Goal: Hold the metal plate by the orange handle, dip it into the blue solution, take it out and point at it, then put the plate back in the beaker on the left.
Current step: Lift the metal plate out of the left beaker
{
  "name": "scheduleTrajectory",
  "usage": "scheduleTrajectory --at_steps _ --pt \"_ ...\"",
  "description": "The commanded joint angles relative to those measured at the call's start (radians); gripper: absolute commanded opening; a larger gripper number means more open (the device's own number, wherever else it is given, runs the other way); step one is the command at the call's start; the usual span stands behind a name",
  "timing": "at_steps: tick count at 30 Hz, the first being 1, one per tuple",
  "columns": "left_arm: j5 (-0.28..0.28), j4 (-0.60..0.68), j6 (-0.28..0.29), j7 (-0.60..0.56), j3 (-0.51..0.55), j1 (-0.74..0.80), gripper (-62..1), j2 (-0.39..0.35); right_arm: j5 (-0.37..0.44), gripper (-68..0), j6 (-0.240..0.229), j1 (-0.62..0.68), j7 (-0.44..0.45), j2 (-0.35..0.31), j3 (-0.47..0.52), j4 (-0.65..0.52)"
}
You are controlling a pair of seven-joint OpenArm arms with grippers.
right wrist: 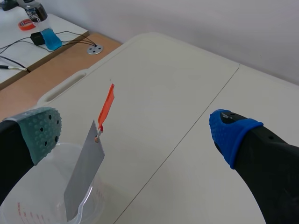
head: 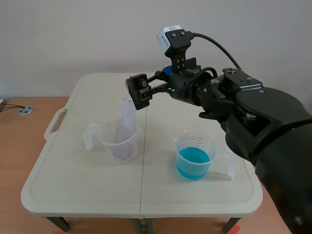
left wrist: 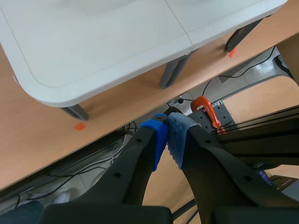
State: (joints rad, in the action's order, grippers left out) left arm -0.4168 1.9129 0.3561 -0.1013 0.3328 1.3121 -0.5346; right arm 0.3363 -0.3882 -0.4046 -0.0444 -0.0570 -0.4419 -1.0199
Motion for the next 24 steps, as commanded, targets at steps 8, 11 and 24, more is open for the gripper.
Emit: scheduleTrajectory --at_steps 8,11,24 --pt "-0.006 0.012 0.003 -0.012 0.000 0.005 -58.0 0.005 -0.045 -1.2 -0.004 -0.074 0.037 0.077 -0.002 0.072" --pt "-0.006 0.012 0.003 -0.012 0.000 0.005 -58.0 0.005 -0.045 -1.2 -0.004 -0.089 0.045 0.105 -0.002 0.119" --pt "-0.006 0.012 0.003 -0.012 0.000 0.005 -58.0 0.005 -0.046 -1.2 -0.005 -0.108 0.085 0.163 -0.003 0.208"
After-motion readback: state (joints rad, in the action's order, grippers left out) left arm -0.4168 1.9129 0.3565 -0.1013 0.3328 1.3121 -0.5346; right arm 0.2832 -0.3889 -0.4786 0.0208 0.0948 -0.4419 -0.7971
